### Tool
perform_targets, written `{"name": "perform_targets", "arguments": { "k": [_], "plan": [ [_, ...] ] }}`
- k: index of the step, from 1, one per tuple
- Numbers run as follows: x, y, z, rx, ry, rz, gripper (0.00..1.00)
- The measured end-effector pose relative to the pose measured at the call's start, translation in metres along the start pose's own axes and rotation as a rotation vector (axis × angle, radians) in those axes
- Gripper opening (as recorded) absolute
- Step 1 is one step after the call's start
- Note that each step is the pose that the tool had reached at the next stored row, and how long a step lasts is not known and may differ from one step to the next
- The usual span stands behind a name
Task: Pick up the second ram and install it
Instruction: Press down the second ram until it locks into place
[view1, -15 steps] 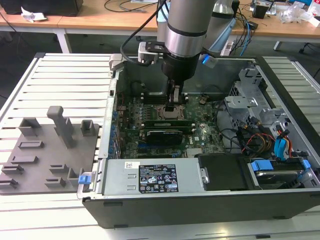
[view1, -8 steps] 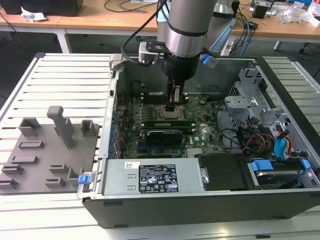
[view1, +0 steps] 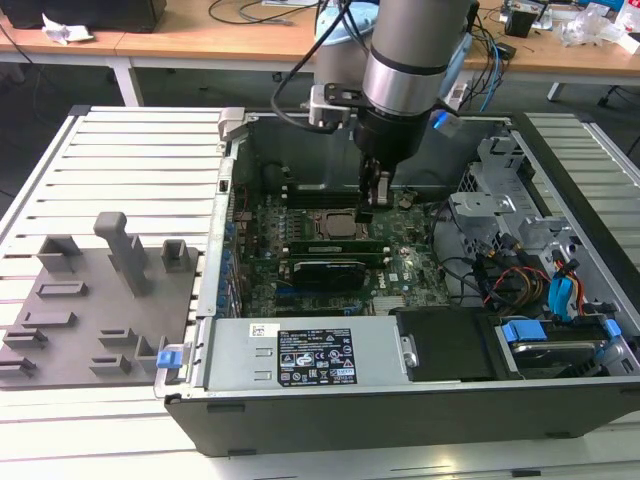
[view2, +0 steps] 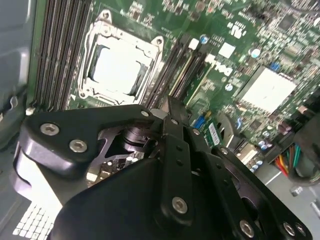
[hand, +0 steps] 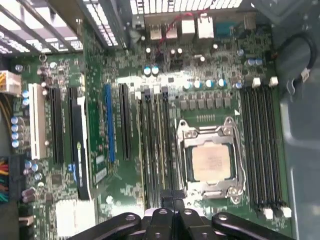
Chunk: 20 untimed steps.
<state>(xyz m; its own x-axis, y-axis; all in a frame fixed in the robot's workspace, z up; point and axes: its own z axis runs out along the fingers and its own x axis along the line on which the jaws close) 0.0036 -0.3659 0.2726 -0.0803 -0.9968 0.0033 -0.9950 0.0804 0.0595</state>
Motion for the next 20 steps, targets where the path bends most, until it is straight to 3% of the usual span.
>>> {"name": "perform_targets", "arguments": {
  "k": [3,5,8,11,14,16,18,20],
  "plan": [
    [-0.0006,-0.008,-0.0004,-0.0003,0.0001,0.0,0.11],
    [-0.0018,-0.0228,-0.0008,-0.0015,0.0001,0.0,0.11],
    [-0.0027,-0.0347,0.0001,-0.0033,0.0003,0.0,0.11],
    [-0.0034,-0.0431,0.0073,-0.0067,0.0006,0.0,0.11],
    [-0.0016,-0.0406,0.013,-0.007,-0.0013,0.0,0.11],
    [0.0002,-0.0289,0.0149,-0.0082,-0.0164,-0.001,0.11],
    [0.0028,-0.0282,0.0175,-0.0097,-0.0345,-0.004,0.11],
    [0.0035,-0.0283,0.0202,-0.0098,-0.0347,-0.01,0.11]
  ]
}}
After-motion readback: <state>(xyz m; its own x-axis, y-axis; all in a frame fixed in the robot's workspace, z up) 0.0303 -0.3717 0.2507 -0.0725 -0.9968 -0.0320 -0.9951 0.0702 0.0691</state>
